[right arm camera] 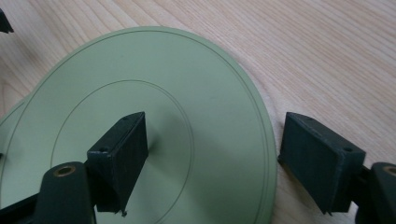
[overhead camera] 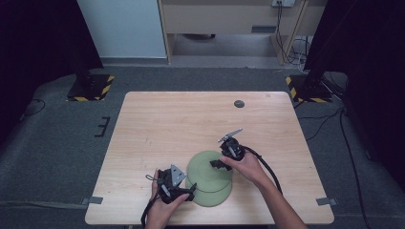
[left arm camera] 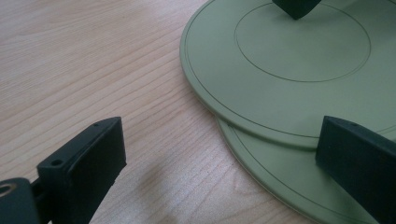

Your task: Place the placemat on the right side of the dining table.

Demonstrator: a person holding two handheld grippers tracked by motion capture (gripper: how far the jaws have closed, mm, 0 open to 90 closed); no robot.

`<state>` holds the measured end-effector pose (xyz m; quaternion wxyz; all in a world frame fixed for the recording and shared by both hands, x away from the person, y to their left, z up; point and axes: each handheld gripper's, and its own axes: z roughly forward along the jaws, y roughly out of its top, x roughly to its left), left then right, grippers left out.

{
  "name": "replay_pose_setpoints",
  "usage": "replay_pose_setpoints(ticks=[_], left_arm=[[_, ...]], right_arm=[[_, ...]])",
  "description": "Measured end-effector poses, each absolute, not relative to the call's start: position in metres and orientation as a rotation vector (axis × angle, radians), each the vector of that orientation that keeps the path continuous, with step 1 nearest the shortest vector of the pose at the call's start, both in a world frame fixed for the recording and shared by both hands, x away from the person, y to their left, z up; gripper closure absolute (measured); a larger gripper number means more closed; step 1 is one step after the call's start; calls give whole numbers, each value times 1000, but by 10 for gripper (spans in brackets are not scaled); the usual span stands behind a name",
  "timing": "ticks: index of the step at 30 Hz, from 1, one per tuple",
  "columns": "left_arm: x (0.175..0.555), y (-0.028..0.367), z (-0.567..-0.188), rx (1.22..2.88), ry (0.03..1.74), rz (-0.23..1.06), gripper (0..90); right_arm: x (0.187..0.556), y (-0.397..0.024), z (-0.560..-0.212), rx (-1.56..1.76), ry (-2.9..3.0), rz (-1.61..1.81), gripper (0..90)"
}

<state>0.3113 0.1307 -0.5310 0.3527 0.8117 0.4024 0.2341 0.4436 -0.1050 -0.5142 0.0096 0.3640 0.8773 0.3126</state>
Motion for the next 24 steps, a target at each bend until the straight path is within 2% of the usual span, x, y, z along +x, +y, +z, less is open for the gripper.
replay_pose_setpoints(ticks=[14,24], left_arm=[[311,130,-531,2102,1047,609,7],[311,129,-531,2102,1054,615,2]], right_arm=[[438,-108,-502,1106,2741,1024,272],[425,-114,-483,1020,2697,1067,402]])
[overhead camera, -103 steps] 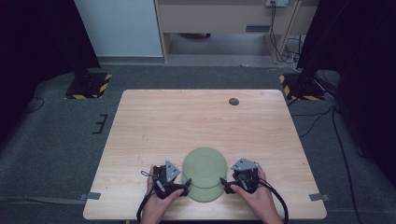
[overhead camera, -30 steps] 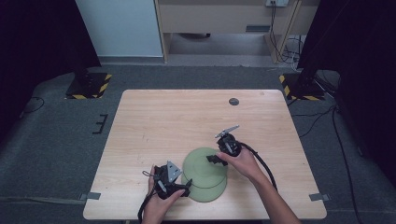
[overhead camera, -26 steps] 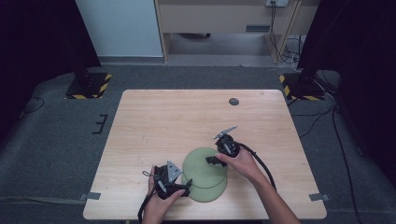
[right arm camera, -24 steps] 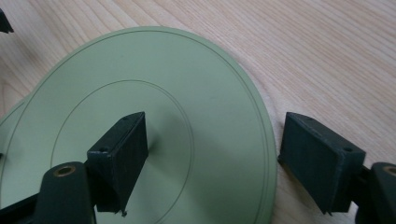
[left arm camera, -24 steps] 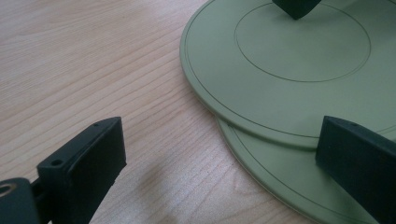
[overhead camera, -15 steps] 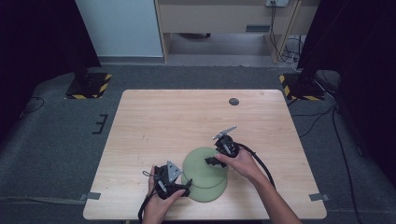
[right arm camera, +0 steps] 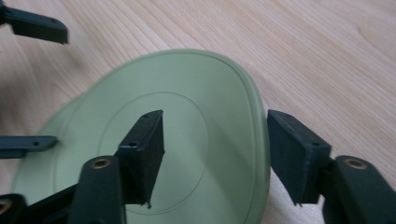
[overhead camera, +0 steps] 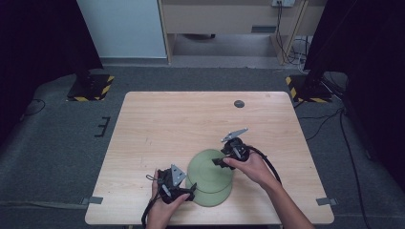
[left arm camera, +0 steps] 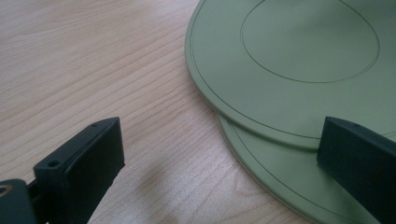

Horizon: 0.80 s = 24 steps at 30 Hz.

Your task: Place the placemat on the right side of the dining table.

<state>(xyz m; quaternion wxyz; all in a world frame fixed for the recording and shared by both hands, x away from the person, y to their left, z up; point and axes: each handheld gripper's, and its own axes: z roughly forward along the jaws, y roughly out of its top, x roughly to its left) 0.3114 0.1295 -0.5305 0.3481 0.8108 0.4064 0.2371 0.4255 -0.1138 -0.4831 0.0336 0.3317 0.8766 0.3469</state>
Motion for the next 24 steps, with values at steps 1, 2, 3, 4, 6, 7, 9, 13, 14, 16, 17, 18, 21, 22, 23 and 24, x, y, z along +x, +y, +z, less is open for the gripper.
replay_pose_setpoints(ticks=[1,2,3,4,6,7,9,13,14,16,17,18,21,22,23,24], left_arm=[[311,129,-531,2103,1054,615,3],[311,129,-531,2103,1053,616,2],[311,129,-530,2103,1053,616,2],[311,129,-530,2103,1054,615,2],[311,129,-530,2104,1053,617,2],[311,129,-530,2105,1053,618,3],[311,129,-530,2104,1053,617,3],[311,129,-530,2104,1053,618,3],[311,129,-530,2106,1052,618,3],[311,129,-530,2104,1053,617,3],[311,129,-530,2104,1053,617,3],[311,129,-530,2105,1053,617,3],[311,129,-530,2106,1051,620,3],[311,129,-530,2105,1052,621,3],[311,129,-530,2105,1052,620,3],[311,129,-530,2106,1052,621,4]], right_arm=[[424,-115,-481,1014,2695,1083,422],[423,-115,-479,1012,2694,1100,438],[422,-115,-478,1012,2695,1111,456],[421,-116,-477,1002,2699,1117,473],[420,-116,-477,990,2713,1121,508],[419,-115,-477,982,2730,1121,518],[418,-114,-478,960,2738,1104,556],[420,-115,-480,963,2743,1059,618],[421,-115,-480,960,2742,1045,644],[422,-115,-479,956,2734,1041,699],[422,-115,-479,957,2734,1038,725],[422,-115,-479,956,2730,1030,755],[423,-115,-478,959,2730,1020,820],[423,-115,-478,964,2731,1020,833],[424,-116,-478,965,2732,1020,845],[424,-116,-477,967,2732,1021,849]])
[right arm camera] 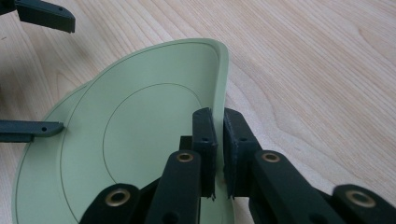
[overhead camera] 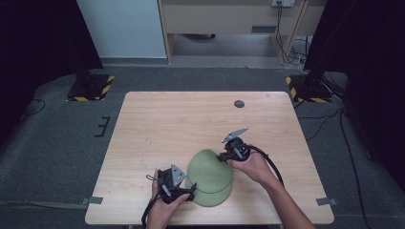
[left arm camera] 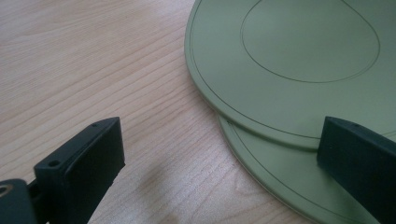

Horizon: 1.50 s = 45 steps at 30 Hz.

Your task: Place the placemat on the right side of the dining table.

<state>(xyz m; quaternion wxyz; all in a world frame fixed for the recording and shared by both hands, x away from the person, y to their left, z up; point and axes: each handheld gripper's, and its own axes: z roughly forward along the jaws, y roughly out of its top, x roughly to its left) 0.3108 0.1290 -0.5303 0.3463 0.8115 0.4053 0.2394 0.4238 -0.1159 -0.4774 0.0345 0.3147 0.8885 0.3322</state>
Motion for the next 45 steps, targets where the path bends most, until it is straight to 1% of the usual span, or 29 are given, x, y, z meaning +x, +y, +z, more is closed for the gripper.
replay_pose_setpoints(ticks=[8,21,35,45], left_arm=[[311,130,-530,2104,1050,616,9],[311,131,-530,2098,1050,615,20],[315,145,-527,2065,1095,624,25],[316,150,-527,2058,1113,627,26]], right_arm=[[426,-119,-472,986,2732,1015,857],[422,-136,-453,1034,2697,1142,858],[420,-153,-425,1063,2607,1260,859],[420,-160,-412,1092,2556,1273,861]])
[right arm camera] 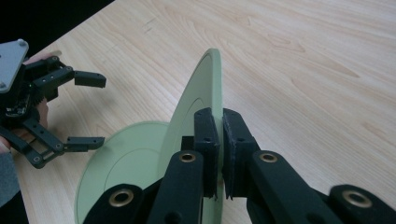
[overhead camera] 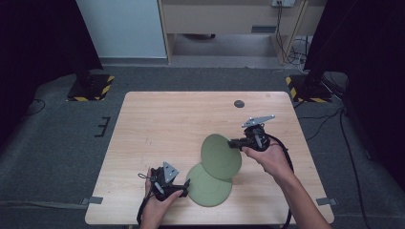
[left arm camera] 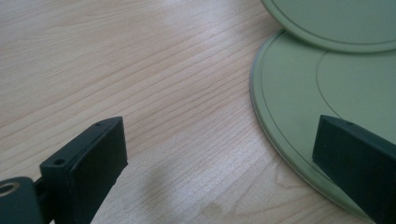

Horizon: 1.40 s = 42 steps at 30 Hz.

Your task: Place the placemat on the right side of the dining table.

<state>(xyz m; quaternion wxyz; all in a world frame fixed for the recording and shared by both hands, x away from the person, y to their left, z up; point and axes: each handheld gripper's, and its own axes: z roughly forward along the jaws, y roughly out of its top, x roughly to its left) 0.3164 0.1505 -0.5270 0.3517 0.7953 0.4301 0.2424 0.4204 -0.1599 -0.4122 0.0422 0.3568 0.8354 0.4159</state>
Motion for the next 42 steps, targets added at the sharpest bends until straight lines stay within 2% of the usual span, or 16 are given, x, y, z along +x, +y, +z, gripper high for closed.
replay_pose_setpoints(ticks=[21,42], left_arm=[[320,166,-526,2023,1157,633,25],[325,180,-530,2019,1230,625,25]], right_arm=[[423,-172,-392,1128,2419,1358,861],[448,-193,-387,1336,2161,1379,861]])
